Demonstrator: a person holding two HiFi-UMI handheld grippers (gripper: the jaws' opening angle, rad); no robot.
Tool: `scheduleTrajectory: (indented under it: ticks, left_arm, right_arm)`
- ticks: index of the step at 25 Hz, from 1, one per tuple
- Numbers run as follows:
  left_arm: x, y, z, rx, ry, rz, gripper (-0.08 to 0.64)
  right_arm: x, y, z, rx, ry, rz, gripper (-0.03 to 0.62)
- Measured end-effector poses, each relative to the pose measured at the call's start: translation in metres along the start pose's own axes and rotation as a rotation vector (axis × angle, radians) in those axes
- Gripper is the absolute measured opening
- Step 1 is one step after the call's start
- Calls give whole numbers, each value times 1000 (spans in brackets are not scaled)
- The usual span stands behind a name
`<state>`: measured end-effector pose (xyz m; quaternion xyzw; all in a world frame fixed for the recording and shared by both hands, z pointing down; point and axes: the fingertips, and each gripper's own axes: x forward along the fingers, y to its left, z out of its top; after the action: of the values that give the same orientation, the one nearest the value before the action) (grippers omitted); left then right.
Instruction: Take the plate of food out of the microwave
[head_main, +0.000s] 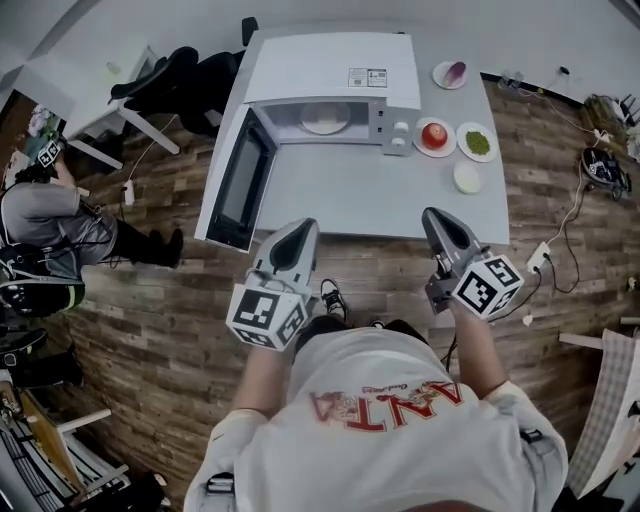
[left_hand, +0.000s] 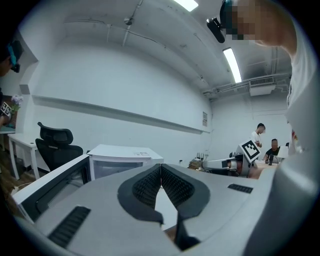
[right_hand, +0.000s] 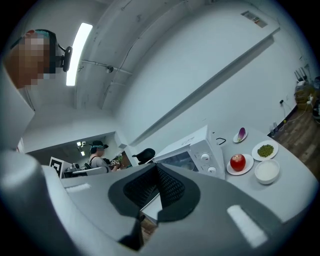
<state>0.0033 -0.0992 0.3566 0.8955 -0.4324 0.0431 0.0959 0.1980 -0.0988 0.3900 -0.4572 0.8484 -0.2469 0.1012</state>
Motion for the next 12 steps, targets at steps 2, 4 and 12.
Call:
scheduleTrajectory:
  ticks: [2,4,12]
  left_arm:
    - [13,17,5,-1,-1,-13,9]
    - [24,36,8,-5,3,-23,9]
    - [71,97,-9,-37,33,-70,9]
  right_arm:
    - [18,-2,2,-1,7,-18,3]
    - [37,-2,2,0,15,-31,3]
    - [114,-1,-8,37,30,-86,3]
